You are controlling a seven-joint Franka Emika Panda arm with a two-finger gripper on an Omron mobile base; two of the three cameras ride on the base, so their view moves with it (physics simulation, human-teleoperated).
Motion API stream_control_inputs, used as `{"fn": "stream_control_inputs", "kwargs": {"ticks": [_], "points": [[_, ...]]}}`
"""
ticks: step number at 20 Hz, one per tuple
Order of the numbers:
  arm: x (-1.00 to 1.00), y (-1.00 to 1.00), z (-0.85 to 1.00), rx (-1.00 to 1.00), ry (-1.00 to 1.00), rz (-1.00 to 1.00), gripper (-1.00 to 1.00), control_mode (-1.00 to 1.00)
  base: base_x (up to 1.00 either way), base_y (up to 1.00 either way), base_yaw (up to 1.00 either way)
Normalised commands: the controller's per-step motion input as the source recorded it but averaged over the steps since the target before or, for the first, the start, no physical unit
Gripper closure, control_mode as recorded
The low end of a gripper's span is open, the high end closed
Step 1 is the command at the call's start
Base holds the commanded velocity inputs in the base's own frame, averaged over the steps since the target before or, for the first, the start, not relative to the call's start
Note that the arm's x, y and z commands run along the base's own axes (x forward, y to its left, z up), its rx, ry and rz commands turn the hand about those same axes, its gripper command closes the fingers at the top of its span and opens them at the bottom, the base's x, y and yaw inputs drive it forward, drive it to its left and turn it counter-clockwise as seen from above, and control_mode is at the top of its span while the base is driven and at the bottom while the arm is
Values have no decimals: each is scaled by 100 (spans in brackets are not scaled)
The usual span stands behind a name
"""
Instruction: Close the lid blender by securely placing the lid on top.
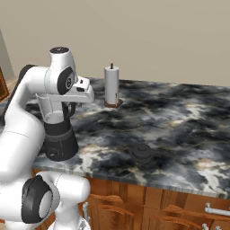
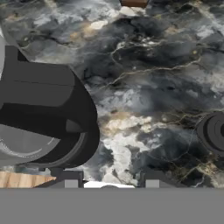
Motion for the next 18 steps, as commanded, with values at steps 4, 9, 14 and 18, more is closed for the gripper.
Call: {"fn": "stream_control_inputs", "kwargs": {"ticks": [4, 9, 14, 18], "points": [[-50, 0, -1, 0, -10, -4, -100, -100, 0, 0, 0], [-100, -54, -12, 7, -25, -26, -100, -100, 0, 0, 0], [-77, -97, -18, 24, -1, -34, -100, -100, 0, 0, 0], [3, -100, -31, 24, 23, -30, -100, -100, 0, 0, 0]]}}
